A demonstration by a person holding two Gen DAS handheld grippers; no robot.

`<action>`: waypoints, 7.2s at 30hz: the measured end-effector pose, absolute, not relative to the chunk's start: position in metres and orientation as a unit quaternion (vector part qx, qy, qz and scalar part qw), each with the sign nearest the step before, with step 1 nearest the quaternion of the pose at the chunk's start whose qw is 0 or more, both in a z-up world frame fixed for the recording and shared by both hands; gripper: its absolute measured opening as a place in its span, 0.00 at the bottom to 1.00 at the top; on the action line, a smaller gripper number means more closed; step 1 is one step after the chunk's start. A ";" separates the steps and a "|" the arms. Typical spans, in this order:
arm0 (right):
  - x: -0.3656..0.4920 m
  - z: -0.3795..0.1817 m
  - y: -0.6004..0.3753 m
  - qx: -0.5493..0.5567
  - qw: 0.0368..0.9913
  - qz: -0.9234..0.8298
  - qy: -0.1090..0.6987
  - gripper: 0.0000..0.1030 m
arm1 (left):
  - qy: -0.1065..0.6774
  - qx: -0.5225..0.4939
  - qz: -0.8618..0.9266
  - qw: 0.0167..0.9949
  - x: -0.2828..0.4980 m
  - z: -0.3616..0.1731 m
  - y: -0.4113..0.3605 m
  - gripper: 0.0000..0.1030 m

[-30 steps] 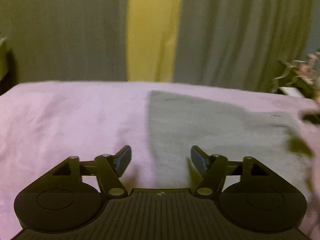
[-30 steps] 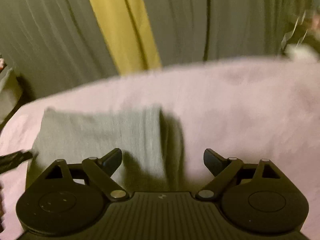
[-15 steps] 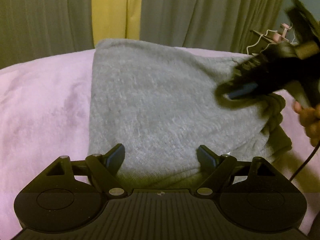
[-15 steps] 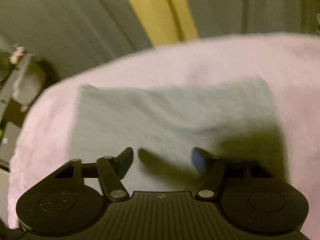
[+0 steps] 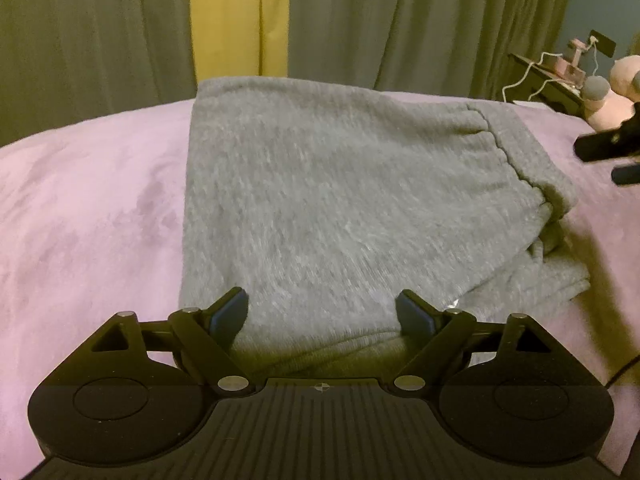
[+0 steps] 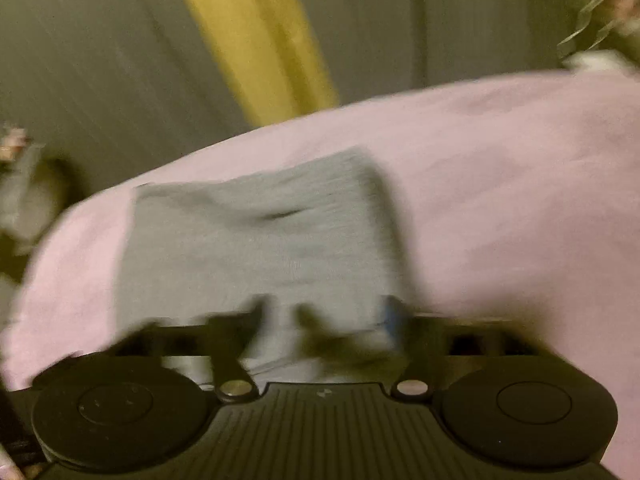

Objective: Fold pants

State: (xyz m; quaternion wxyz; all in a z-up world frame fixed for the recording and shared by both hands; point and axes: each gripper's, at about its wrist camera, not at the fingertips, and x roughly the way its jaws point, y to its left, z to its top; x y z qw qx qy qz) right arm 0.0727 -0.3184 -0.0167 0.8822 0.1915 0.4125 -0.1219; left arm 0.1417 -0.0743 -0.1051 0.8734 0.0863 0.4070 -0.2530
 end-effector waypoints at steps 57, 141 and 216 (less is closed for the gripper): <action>0.122 -0.091 -0.309 0.437 0.750 -0.055 0.494 0.22 | 0.435 0.003 -0.225 0.872 0.127 -0.067 -0.033 0.93; 0.129 0.035 -0.280 0.254 0.904 -0.116 0.324 0.81 | 0.408 0.052 -0.159 0.898 0.134 -0.082 -0.048 1.00; -0.007 -0.008 -0.233 0.136 0.827 -0.150 0.524 0.95 | 0.491 0.135 -0.096 0.855 0.036 -0.004 -0.065 1.00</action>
